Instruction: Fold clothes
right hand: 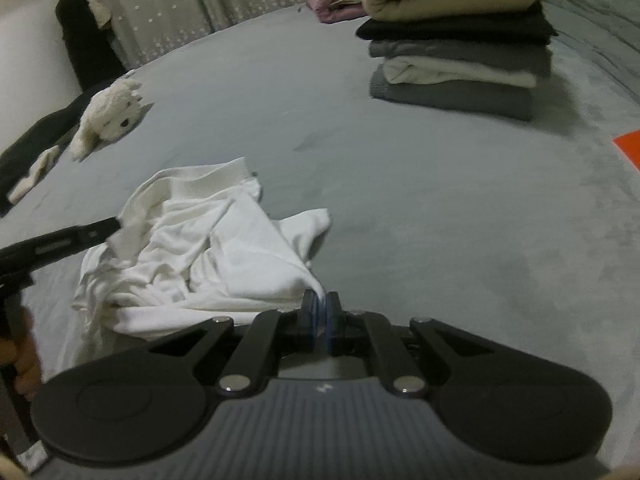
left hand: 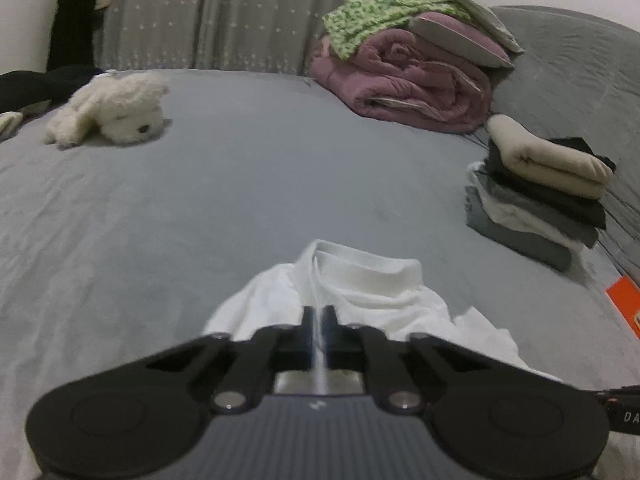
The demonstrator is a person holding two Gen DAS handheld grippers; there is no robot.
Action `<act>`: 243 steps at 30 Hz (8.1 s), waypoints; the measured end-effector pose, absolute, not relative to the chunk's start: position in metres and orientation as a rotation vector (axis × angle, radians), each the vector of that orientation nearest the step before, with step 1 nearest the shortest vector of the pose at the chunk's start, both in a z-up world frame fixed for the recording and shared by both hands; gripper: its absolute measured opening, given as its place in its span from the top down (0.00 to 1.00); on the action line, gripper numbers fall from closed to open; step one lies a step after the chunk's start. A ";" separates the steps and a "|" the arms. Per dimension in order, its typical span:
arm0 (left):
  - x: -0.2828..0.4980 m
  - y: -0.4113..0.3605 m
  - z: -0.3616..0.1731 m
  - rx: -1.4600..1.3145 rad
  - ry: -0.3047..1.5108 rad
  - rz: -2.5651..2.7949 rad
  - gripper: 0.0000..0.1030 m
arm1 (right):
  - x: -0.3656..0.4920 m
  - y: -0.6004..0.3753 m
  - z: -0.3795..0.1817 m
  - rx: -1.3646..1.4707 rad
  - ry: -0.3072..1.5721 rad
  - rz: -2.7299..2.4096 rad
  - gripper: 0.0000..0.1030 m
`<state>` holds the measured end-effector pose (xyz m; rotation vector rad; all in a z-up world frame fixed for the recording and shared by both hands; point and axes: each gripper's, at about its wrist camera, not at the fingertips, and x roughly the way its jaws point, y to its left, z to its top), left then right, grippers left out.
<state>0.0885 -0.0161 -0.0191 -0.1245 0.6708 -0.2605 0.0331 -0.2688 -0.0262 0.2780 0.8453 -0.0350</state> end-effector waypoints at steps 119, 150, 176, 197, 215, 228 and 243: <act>0.052 0.242 0.004 -0.336 0.731 0.207 0.65 | 0.245 0.076 -0.005 0.349 0.854 0.454 0.62; 0.085 0.125 -0.018 -0.277 0.847 -0.005 0.57 | 0.145 -0.144 -0.005 0.372 0.826 0.168 0.62; 0.104 0.092 -0.039 -0.235 0.898 -0.057 0.57 | 0.127 -0.143 -0.055 0.327 0.885 0.383 0.93; 0.110 0.114 -0.040 -0.340 0.930 -0.096 0.57 | 0.208 -0.114 -0.011 0.067 0.686 0.118 0.94; 0.110 0.123 -0.044 -0.374 0.941 -0.107 0.57 | 0.273 -0.110 -0.040 0.061 0.754 -0.030 0.94; 0.113 0.123 -0.043 -0.396 0.953 -0.097 0.55 | 0.250 -0.118 -0.028 0.088 0.791 -0.023 0.84; 0.108 0.091 -0.039 -0.317 0.910 -0.107 0.55 | 0.162 -0.178 -0.002 0.107 0.797 -0.002 0.67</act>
